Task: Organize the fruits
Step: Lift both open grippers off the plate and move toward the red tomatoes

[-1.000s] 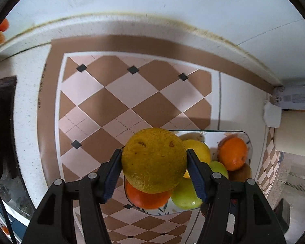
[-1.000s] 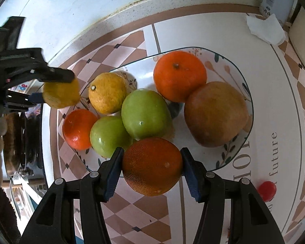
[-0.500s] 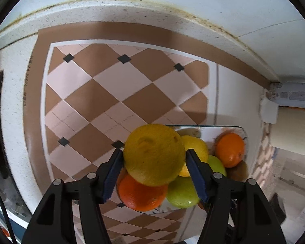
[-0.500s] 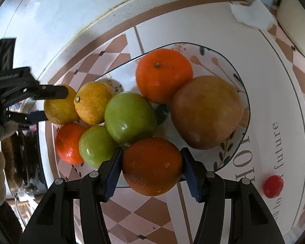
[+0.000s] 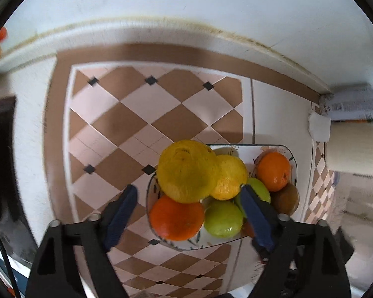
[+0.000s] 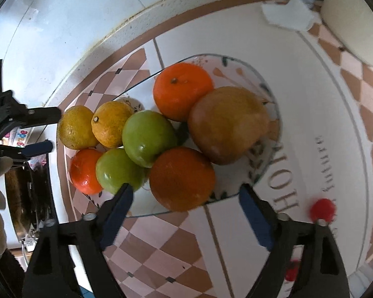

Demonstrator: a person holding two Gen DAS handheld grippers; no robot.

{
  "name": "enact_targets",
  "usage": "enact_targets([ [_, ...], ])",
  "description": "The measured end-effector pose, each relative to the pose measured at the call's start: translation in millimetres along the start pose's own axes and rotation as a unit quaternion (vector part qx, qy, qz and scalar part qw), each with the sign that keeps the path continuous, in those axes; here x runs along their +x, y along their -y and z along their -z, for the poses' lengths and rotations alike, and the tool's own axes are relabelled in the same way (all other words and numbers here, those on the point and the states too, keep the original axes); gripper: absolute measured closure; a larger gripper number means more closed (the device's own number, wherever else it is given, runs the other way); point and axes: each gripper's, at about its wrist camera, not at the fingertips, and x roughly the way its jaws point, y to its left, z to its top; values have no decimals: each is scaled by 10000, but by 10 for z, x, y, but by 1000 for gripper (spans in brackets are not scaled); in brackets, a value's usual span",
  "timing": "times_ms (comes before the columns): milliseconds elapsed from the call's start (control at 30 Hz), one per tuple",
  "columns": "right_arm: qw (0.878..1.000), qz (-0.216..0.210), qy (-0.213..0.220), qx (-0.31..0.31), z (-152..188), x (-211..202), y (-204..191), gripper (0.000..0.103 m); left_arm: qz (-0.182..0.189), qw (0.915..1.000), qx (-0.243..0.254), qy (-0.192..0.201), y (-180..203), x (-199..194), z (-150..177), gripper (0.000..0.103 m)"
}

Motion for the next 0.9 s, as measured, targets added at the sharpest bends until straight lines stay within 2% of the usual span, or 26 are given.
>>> enact_targets([
  [267, 9958, 704, 380, -447, 171, -457, 25, 12, -672, 9935, 370, 844, 57, -342, 621, 17],
  [400, 9916, 865, 623, -734, 277, -692, 13, 11, -1101, 9838, 540, 1306, 59, -441, 994, 17],
  [567, 9869, 933, 831, -1019, 439, -961, -42, 12, -1145, 9785, 545, 1628, 76, -578, 1389, 17],
  [900, 9797, 754, 1263, -1364, 798, -1529, -184, 12, -1178, 9646, 495, 2308, 288, -925, 2086, 17],
])
